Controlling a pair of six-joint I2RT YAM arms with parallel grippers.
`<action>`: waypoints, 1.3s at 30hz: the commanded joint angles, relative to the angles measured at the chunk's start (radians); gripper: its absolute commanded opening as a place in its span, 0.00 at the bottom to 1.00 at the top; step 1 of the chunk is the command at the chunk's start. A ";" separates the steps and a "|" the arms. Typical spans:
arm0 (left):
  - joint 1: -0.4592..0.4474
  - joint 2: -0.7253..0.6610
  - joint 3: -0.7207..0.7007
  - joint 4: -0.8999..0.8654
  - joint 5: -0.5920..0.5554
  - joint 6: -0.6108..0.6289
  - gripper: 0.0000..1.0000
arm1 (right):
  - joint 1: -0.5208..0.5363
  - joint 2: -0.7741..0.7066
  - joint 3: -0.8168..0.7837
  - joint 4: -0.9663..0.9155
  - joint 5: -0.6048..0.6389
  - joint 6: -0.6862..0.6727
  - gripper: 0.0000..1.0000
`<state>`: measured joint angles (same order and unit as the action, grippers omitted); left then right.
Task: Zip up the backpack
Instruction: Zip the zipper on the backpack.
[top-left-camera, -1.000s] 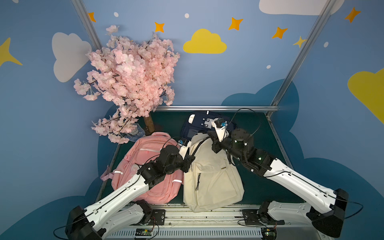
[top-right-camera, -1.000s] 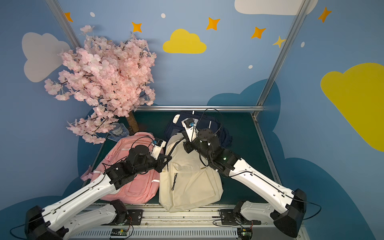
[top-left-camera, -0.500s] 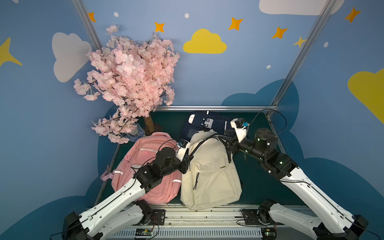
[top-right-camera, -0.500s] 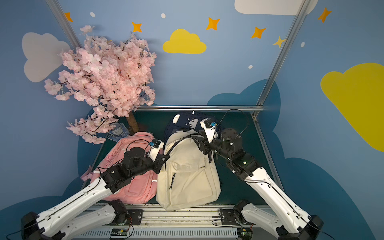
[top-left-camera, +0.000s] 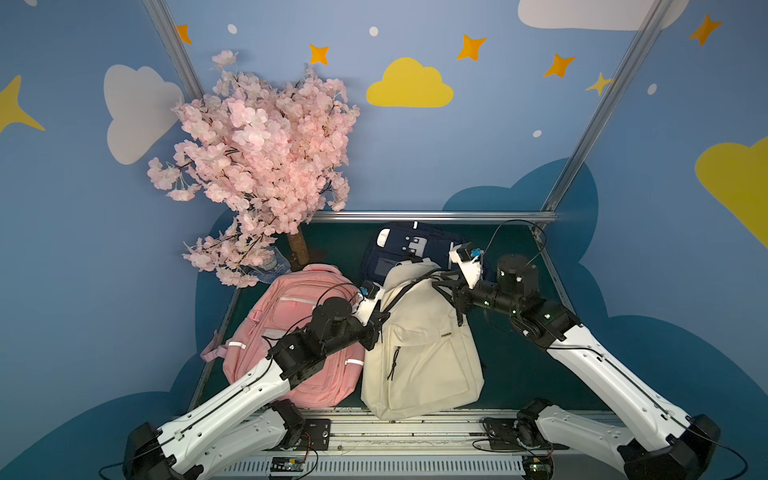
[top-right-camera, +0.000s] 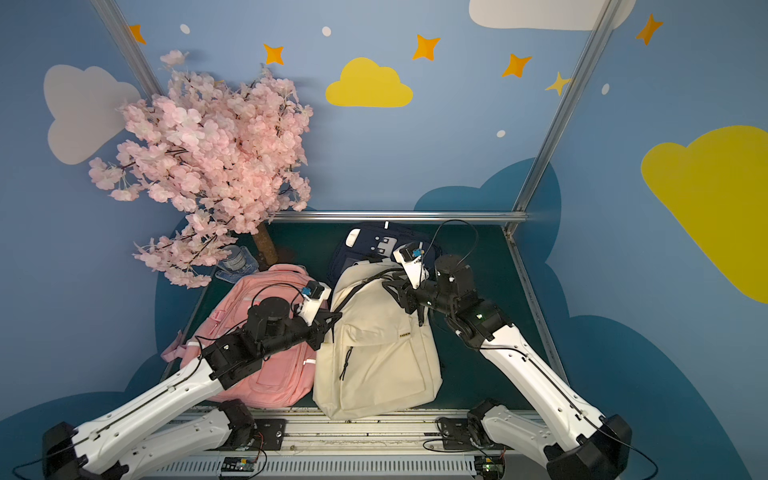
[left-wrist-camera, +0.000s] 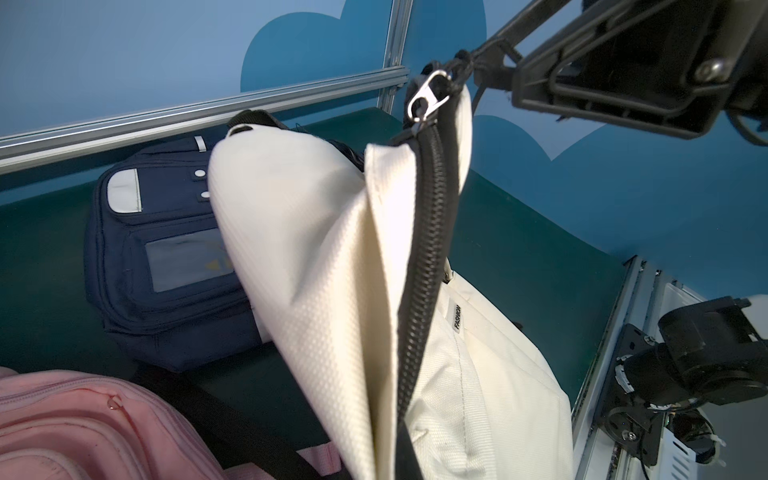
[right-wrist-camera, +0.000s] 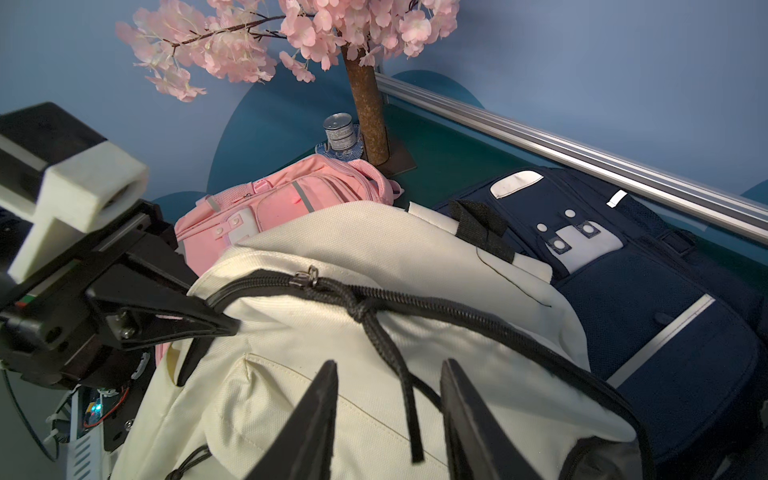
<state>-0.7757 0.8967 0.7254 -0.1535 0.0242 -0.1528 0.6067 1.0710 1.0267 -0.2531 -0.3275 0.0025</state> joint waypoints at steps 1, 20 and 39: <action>-0.013 -0.002 0.011 0.083 0.020 0.036 0.04 | 0.012 0.007 0.027 0.001 -0.020 -0.013 0.40; -0.034 0.015 0.020 0.064 -0.049 0.019 0.06 | 0.073 0.019 0.062 -0.053 0.187 -0.054 0.00; -0.034 -0.067 -0.060 0.033 -0.072 -0.038 0.10 | -0.027 0.007 0.116 0.003 0.384 0.140 0.00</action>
<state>-0.8112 0.8497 0.6758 -0.1154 -0.0380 -0.1780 0.5804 1.1027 1.1145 -0.3172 0.0536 0.1223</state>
